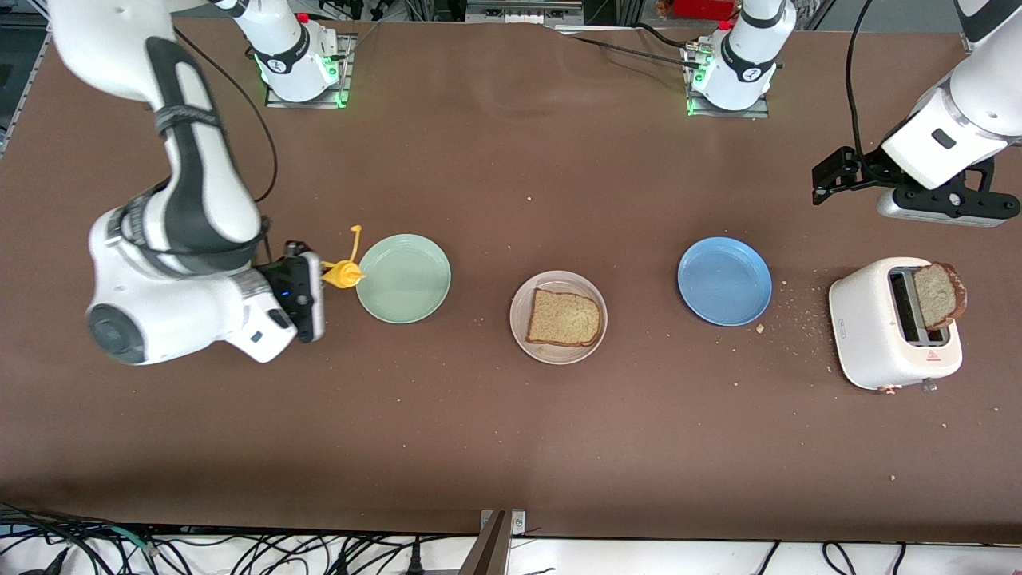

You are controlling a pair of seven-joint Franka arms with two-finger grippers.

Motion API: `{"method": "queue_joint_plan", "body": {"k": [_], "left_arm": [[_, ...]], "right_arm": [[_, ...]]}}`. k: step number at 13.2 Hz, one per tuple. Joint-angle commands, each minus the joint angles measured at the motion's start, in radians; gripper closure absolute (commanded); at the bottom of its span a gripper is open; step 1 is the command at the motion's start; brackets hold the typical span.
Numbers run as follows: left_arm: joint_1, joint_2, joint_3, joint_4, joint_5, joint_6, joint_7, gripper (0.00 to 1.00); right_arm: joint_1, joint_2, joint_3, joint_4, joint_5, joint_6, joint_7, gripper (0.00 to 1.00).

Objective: Make sandwich in beige plate with both arms
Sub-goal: 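Lift the yellow mustard bottle with the right gripper toward the beige plate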

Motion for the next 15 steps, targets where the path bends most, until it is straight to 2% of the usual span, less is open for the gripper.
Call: {"method": "queue_joint_plan", "body": {"k": [1, 6, 10, 12, 15], "left_arm": [[0.004, 0.012, -0.001, 0.026, -0.023, -0.008, 0.010, 0.00], [0.006, 0.011, -0.001, 0.026, -0.021, -0.008, 0.010, 0.00], [0.009, 0.012, -0.001, 0.026, -0.020, -0.008, 0.010, 0.00], [0.009, 0.012, -0.001, 0.026, -0.021, -0.008, 0.012, 0.00], [0.010, 0.011, -0.001, 0.026, -0.021, -0.008, 0.012, 0.00]], "right_arm": [[0.128, -0.016, -0.015, 0.034, -0.139, -0.032, 0.153, 1.00], [0.343, -0.015, -0.015, 0.066, -0.369, -0.006, 0.409, 1.00], [0.496, 0.011, -0.016, 0.064, -0.599, 0.047, 0.560, 1.00], [0.558, 0.028, -0.016, 0.064, -0.693, 0.049, 0.612, 1.00], [0.659, 0.071, -0.016, 0.063, -0.882, 0.051, 0.686, 1.00]]}}
